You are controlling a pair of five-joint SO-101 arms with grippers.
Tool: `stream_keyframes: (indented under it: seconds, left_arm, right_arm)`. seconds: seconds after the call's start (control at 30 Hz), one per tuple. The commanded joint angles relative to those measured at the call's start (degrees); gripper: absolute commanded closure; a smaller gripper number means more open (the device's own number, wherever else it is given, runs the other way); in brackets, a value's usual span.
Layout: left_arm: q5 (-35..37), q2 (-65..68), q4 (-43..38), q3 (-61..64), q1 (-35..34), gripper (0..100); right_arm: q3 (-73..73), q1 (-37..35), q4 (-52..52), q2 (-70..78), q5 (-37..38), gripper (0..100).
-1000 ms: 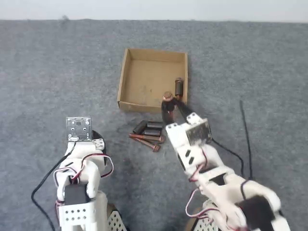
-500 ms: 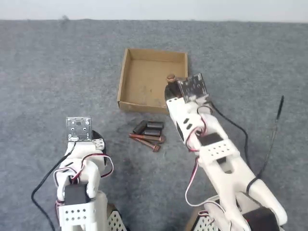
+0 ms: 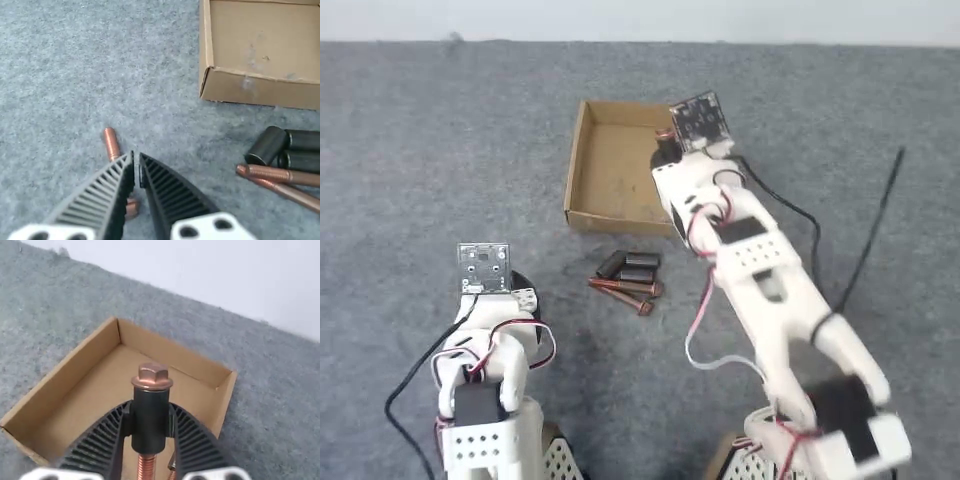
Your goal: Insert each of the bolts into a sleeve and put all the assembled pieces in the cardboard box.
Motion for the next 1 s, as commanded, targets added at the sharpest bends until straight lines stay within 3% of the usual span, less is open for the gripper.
stream_keyframes:
  seconds: [0.0,0.37,0.6,0.97]
  left_arm:
    - [-0.44,-0.53,-0.88,-0.48,-0.09,99]
    - [-0.44,-0.53,-1.05,-0.48,-0.09,99]
    - [-0.44,-0.53,-1.05,-0.48,-0.09,99]
    - [-0.44,-0.53,-1.05,-0.48,-0.09,99]
  right_arm:
    - [-9.14,0.84,2.33,4.35,0.26,99.2]
    - [-16.26,3.21,3.38,19.47,0.18,99.0]
    - [-18.99,3.3,5.23,22.81,-7.65,98.8]
    - [-26.2,3.3,13.49,25.63,-8.0,98.7]
